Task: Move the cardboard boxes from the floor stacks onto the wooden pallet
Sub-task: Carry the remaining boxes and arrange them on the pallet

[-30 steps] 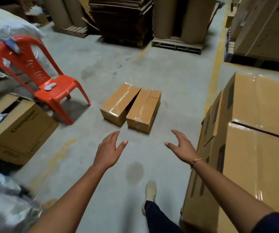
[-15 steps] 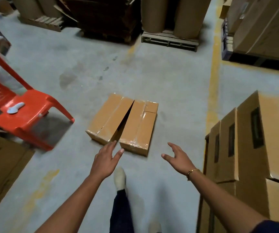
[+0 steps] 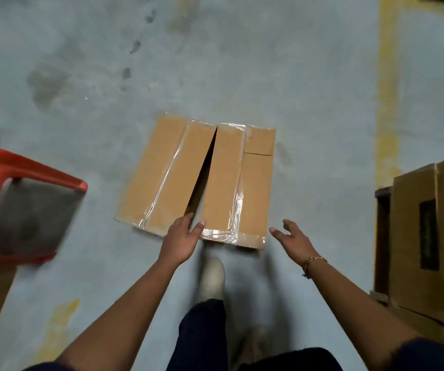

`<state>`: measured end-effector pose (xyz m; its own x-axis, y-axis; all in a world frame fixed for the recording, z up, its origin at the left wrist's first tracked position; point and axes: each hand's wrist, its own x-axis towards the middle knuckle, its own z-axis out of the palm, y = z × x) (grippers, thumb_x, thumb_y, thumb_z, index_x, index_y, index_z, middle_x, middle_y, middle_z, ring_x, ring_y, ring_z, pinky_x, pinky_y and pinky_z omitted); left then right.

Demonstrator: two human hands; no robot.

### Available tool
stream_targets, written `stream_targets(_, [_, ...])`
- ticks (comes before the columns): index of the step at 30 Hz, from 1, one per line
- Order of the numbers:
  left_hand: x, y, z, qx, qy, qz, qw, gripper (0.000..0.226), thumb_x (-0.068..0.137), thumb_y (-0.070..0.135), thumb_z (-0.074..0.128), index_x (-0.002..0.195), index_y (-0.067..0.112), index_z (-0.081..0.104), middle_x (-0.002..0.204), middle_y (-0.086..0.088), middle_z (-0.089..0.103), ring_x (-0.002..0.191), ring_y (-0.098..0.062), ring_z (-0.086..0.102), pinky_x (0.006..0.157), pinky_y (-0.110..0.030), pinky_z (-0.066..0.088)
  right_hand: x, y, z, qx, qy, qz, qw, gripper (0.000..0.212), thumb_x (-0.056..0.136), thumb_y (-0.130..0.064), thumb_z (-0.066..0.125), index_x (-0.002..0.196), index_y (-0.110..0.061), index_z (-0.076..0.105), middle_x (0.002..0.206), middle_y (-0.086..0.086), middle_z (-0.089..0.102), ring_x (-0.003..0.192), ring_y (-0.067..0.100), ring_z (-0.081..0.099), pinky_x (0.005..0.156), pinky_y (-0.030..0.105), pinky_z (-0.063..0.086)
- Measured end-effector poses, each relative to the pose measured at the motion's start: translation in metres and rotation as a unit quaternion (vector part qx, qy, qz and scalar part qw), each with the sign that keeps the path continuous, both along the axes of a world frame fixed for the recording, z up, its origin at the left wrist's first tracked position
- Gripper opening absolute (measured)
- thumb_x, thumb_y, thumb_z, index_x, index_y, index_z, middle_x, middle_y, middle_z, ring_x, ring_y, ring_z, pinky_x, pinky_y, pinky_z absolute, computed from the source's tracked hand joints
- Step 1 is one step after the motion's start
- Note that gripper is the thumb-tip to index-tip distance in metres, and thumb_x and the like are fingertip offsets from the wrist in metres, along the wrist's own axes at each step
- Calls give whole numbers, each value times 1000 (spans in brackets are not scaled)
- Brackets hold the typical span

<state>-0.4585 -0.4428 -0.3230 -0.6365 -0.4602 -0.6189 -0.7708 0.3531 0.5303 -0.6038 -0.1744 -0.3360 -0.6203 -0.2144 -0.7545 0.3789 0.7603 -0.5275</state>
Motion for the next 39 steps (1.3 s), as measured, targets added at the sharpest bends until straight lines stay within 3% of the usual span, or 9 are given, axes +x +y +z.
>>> stream_targets(3, [-29, -20, -93, 18, -11, 19, 1000, 91, 84, 87, 38, 144, 21, 54, 142, -5, 58, 134, -28, 51, 111, -44, 41, -17, -20, -83, 2, -4, -44, 999, 79, 96, -57, 58, 158, -18, 30, 162, 4, 36, 145, 26, 40, 116, 40, 32])
stream_targets(7, [-59, -30, -186, 59, -25, 29, 998, 65, 101, 51, 55, 152, 11, 43, 155, -11, 45, 142, -29, 43, 106, -28, 32, -24, -33, -187, 11, -15, -115, 993, 86, 94, -60, 60, 161, -20, 23, 165, 4, 30, 148, 30, 35, 117, 44, 31])
stream_targets(12, [-63, -41, -281, 117, -51, 81, 988, 117, 68, 86, 58, 161, 21, 27, 161, -6, 39, 145, -29, 41, 120, -45, 32, -16, -35, -276, -20, -19, -171, 985, 97, 81, -75, 64, 157, -23, 34, 157, 1, 45, 141, 27, 46, 116, 44, 38])
stream_targets(15, [-59, -34, -308, 126, -15, 71, 989, 87, 81, 71, 67, 152, 30, 40, 140, 5, 57, 128, -22, 55, 110, -37, 41, -9, -34, -305, -53, 18, -171, 984, 90, 70, -78, 69, 144, -32, 50, 129, -9, 66, 118, 18, 63, 103, 40, 50])
stream_targets(19, [-57, -23, -317, 99, 67, 74, 990, 67, 91, 54, 69, 149, 34, 42, 126, 15, 59, 116, -12, 56, 99, -28, 41, -8, -34, -307, -74, 70, -186, 977, 62, 85, -49, 78, 139, -33, 52, 114, -19, 67, 103, 0, 64, 95, 31, 53])
stream_targets(23, [-68, -20, -275, 85, 109, 82, 987, 64, 88, 59, 70, 145, 36, 49, 127, 13, 66, 119, -11, 61, 104, -31, 46, -12, -30, -261, -89, 78, -213, 970, 54, 88, -41, 77, 136, -28, 54, 116, -10, 68, 99, -4, 62, 76, 15, 48])
stream_targets(28, [-79, -11, -159, 60, 130, 54, 988, 62, 88, 61, 69, 144, 43, 48, 123, 18, 66, 109, -13, 63, 96, -30, 47, -10, -13, -154, -106, 100, -232, 962, 53, 87, -45, 77, 134, -33, 56, 117, -17, 68, 105, 1, 64, 89, 28, 52])
stream_targets(34, [-73, 22, 26, 57, 137, 32, 988, 73, 79, 75, 65, 144, 49, 45, 124, 15, 69, 108, -27, 66, 102, -40, 51, 3, 24, 31, -119, 129, -249, 953, 57, 87, -47, 76, 137, -34, 54, 114, -21, 65, 104, -2, 61, 88, 28, 49])
stream_targets(39, [-55, 65, 182, 72, 138, -21, 988, 86, 73, 86, 60, 147, 46, 42, 131, 13, 66, 119, -18, 63, 105, -42, 49, 45, 75, 184, -116, 144, -287, 940, 61, 86, -50, 76, 139, -30, 52, 118, -15, 66, 107, 7, 63, 93, 36, 52])
